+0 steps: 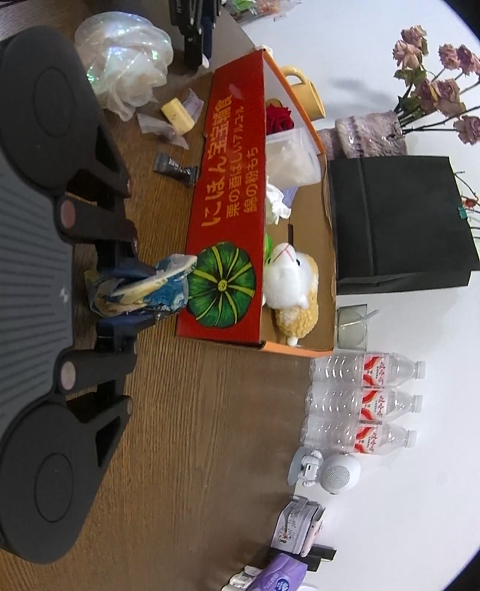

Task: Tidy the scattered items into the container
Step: 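Place the blue packet and white lid into the box and release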

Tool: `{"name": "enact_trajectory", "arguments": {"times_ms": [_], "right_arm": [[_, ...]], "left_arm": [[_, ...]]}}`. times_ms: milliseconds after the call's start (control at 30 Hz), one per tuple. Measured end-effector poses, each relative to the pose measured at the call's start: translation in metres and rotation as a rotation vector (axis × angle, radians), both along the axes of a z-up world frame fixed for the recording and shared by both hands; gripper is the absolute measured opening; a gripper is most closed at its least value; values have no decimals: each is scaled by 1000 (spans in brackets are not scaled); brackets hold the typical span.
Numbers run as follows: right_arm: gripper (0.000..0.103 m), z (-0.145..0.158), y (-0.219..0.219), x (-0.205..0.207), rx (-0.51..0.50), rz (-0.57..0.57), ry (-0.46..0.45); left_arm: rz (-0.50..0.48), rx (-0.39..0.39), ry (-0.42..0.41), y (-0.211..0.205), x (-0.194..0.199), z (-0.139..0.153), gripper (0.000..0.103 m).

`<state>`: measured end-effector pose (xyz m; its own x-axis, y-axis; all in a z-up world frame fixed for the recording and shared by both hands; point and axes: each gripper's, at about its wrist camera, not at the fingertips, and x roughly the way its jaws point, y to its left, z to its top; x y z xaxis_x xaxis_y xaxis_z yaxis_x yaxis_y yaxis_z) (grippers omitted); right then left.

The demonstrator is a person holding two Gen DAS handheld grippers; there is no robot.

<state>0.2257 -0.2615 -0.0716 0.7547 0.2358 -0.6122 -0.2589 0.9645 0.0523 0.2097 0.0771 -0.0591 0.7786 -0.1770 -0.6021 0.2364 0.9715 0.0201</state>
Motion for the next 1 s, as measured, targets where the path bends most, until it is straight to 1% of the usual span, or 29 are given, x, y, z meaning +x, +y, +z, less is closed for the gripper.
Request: {"name": "enact_trajectory", "arguments": {"times_ms": [167, 300, 367, 433, 533, 600, 700, 800, 1000], "right_arm": [[17, 3, -1, -8, 25, 9, -18], [17, 10, -1, -19, 50, 15, -49], [17, 18, 0, -27, 68, 28, -77], [17, 30, 4, -36, 85, 45, -124], [17, 50, 7, -39, 119, 58, -180], [17, 60, 8, -34, 140, 65, -196], [17, 75, 15, -21, 147, 66, -222], [17, 80, 26, -2, 147, 77, -221], [17, 87, 56, 42, 145, 96, -221]], "left_arm": [[-15, -1, -36, -1, -7, 7, 29], [-54, -20, -92, -7, -20, 22, 29], [-72, -22, -145, -11, -29, 35, 29], [-80, -25, -194, -13, -36, 48, 29], [-61, -73, -218, -9, -31, 63, 29], [-53, -105, -229, -6, -24, 71, 29], [-40, -121, -267, -5, -11, 82, 29], [-23, -153, -272, -3, 7, 88, 29], [37, -178, -292, -4, 49, 97, 29]]}}
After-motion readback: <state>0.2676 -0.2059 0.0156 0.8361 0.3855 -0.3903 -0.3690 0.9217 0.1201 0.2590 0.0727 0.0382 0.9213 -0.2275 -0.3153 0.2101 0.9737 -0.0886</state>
